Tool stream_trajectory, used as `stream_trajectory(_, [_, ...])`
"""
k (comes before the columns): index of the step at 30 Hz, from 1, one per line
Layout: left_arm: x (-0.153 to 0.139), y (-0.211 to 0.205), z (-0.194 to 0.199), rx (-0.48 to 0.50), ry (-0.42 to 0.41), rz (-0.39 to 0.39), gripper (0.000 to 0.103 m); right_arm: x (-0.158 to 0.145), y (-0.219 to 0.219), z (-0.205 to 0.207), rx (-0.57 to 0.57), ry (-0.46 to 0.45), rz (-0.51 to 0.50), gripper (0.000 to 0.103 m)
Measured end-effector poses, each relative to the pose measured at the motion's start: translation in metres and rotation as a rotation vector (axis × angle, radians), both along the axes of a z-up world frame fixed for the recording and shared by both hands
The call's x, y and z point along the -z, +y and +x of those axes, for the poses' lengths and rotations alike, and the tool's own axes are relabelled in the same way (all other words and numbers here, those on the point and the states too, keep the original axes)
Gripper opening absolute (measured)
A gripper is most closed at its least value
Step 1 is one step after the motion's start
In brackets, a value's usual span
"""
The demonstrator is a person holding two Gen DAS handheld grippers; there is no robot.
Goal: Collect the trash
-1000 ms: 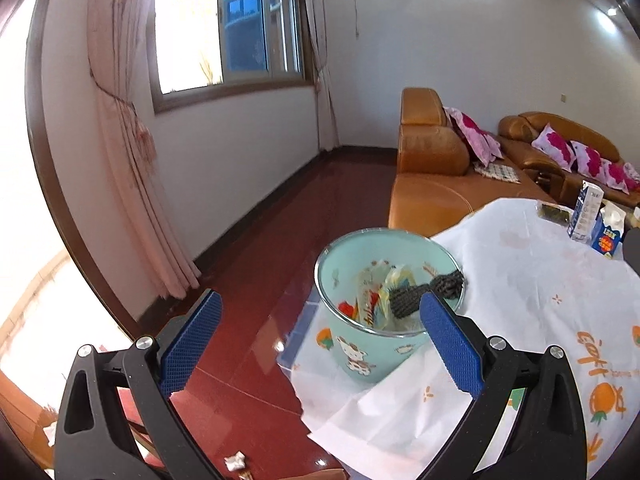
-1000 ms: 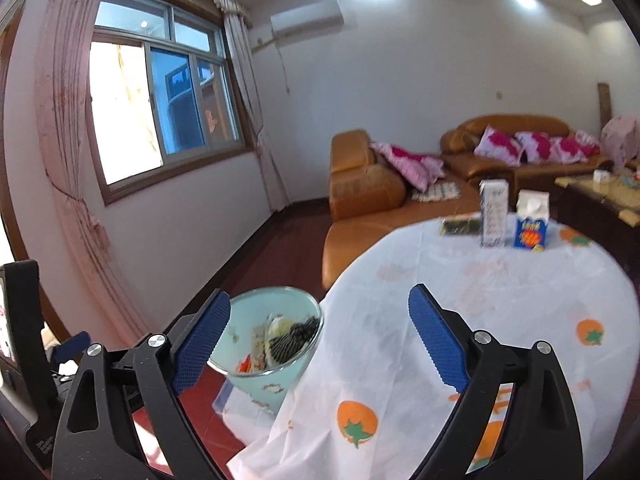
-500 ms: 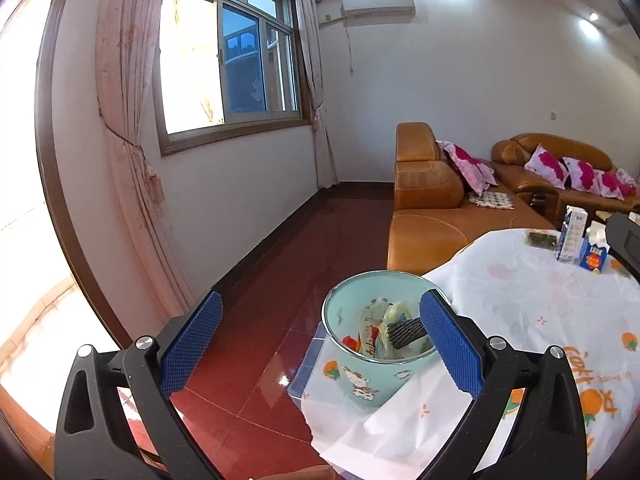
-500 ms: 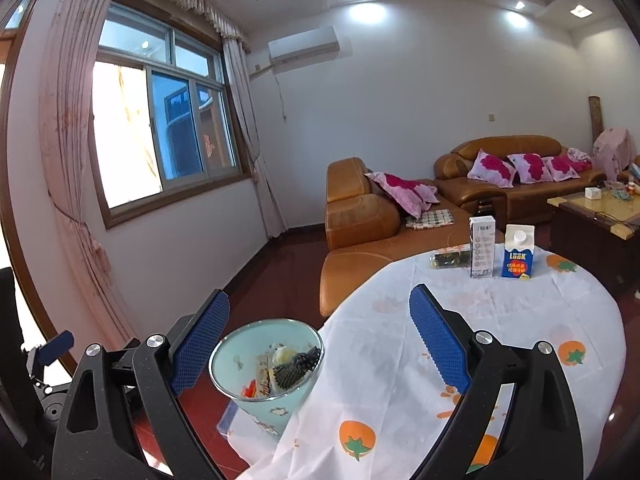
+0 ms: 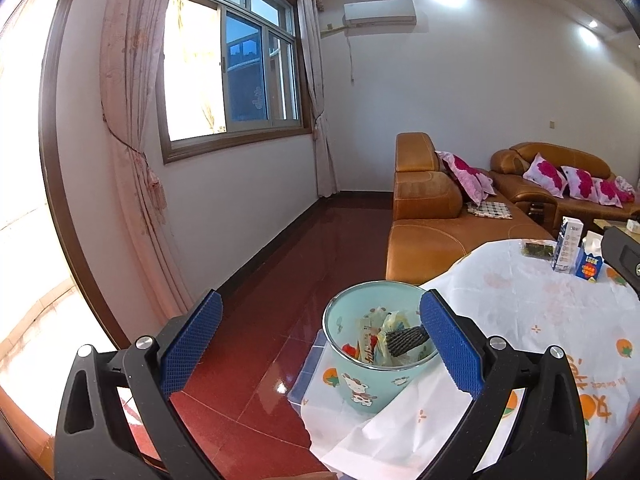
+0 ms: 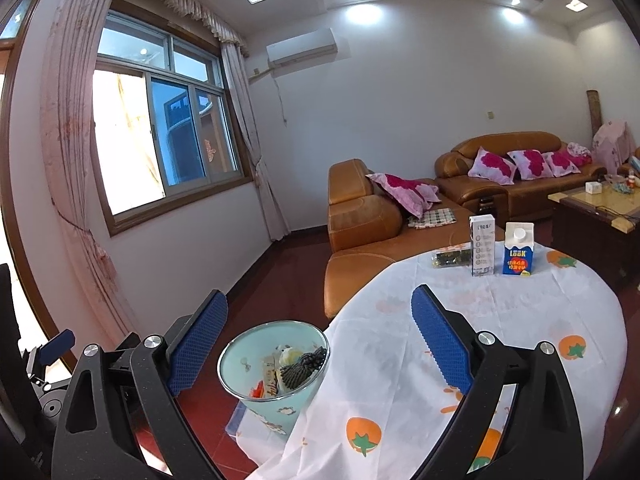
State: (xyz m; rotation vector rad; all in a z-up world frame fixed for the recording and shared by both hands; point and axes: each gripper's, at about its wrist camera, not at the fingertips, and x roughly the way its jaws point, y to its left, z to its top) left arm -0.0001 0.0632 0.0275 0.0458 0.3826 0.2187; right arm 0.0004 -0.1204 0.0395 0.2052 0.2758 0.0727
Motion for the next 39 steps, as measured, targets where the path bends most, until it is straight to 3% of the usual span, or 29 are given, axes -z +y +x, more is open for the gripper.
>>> stream_trajectory(39, [-0.0009, -0.0020, -0.0015, 0.004, 0.007, -0.010, 0.097, -0.0016, -0.0005, -0.0051, 0.002, -0.011, 0.007, 0.092])
